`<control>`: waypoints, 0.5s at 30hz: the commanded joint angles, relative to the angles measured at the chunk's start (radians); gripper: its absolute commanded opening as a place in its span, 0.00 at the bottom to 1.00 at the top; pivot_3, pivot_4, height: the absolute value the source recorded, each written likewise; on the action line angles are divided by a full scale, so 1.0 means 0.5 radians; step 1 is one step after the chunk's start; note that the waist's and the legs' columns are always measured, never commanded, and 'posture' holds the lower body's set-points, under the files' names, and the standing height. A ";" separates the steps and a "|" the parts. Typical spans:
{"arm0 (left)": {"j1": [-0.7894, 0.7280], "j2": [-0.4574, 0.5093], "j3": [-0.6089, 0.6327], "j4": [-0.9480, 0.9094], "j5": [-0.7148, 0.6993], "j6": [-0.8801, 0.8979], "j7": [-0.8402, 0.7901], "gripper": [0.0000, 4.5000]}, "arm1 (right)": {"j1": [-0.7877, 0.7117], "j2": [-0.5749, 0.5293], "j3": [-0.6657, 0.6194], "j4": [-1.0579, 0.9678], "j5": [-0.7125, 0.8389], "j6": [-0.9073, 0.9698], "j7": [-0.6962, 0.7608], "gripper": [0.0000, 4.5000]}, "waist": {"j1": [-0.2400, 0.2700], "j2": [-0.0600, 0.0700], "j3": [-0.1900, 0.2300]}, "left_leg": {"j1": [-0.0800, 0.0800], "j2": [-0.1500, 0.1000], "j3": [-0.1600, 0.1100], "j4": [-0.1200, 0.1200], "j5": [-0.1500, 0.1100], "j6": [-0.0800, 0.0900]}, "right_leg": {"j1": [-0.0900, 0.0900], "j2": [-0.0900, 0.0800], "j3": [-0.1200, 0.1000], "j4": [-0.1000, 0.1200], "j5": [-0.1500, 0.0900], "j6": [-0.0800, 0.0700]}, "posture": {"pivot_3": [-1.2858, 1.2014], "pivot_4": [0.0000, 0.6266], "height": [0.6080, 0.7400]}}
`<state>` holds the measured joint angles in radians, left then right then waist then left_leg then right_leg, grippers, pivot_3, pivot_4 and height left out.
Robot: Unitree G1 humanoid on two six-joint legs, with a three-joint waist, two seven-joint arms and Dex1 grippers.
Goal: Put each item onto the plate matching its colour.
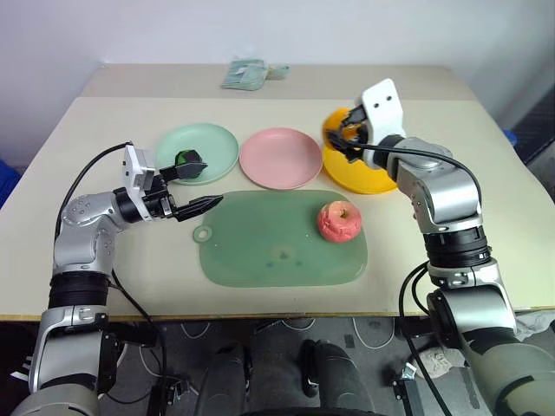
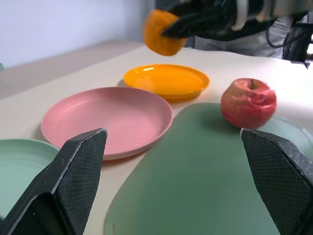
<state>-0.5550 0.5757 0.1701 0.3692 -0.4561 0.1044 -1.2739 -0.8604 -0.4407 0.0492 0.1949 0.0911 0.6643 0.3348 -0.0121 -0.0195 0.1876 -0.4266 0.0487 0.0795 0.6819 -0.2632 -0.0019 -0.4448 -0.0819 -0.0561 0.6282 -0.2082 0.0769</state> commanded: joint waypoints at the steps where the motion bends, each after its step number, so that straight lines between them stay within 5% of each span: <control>1: -0.001 -0.023 -0.007 -0.086 -0.051 0.019 -0.004 1.00 | -0.033 -0.049 -0.068 0.157 -0.110 -0.165 -0.117 0.62 | -0.014 0.001 0.000 | 0.000 0.000 0.000 -0.001 0.000 0.000 | -0.001 0.001 0.000 0.001 0.000 0.000 | 0.52 0.24 1.00; 4: 0.026 -0.054 -0.001 -0.136 -0.072 0.070 0.026 1.00 | -0.010 -0.014 -0.110 0.262 -0.038 -0.195 -0.031 0.62 | -0.024 0.002 0.001 | 0.002 0.003 0.000 -0.002 0.000 0.000 | -0.002 0.003 0.000 0.004 0.000 0.000 | 0.52 0.24 1.00; 8: 0.054 -0.067 0.011 -0.155 -0.069 0.077 0.052 1.00 | -0.014 0.028 -0.169 0.311 -0.003 -0.192 -0.032 1.00 | -0.023 0.002 0.001 | 0.003 0.003 -0.001 -0.002 0.000 0.000 | -0.002 0.004 0.001 0.005 0.000 -0.001 | 0.52 0.24 1.00; 12: 0.110 -0.072 -0.013 -0.198 -0.060 0.072 0.036 1.00 | -0.016 -0.019 -0.120 0.273 -0.086 -0.329 -0.029 1.00 | -0.009 0.002 0.001 | 0.002 0.002 0.000 -0.001 0.000 0.000 | -0.002 0.002 0.001 0.004 0.000 0.000 | 0.52 0.24 1.00; 15: 0.134 -0.061 0.004 -0.238 -0.115 0.121 -0.008 1.00 | 0.084 -0.025 -0.209 -0.054 0.208 -0.301 0.320 1.00 | -0.001 0.003 0.002 | 0.001 0.001 0.000 -0.001 0.000 0.000 | -0.002 0.001 0.001 0.003 0.000 0.000 | 0.52 0.24 1.00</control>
<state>-0.4836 0.5388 0.1647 0.2952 -0.4775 0.1529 -1.2647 -0.8263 -0.4352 -0.0196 0.2953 0.1152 0.5272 0.4025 -0.0127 -0.0181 0.1884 -0.4261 0.0495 0.0791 0.6811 -0.2631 -0.0020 -0.4455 -0.0813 -0.0556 0.6292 -0.2083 0.0768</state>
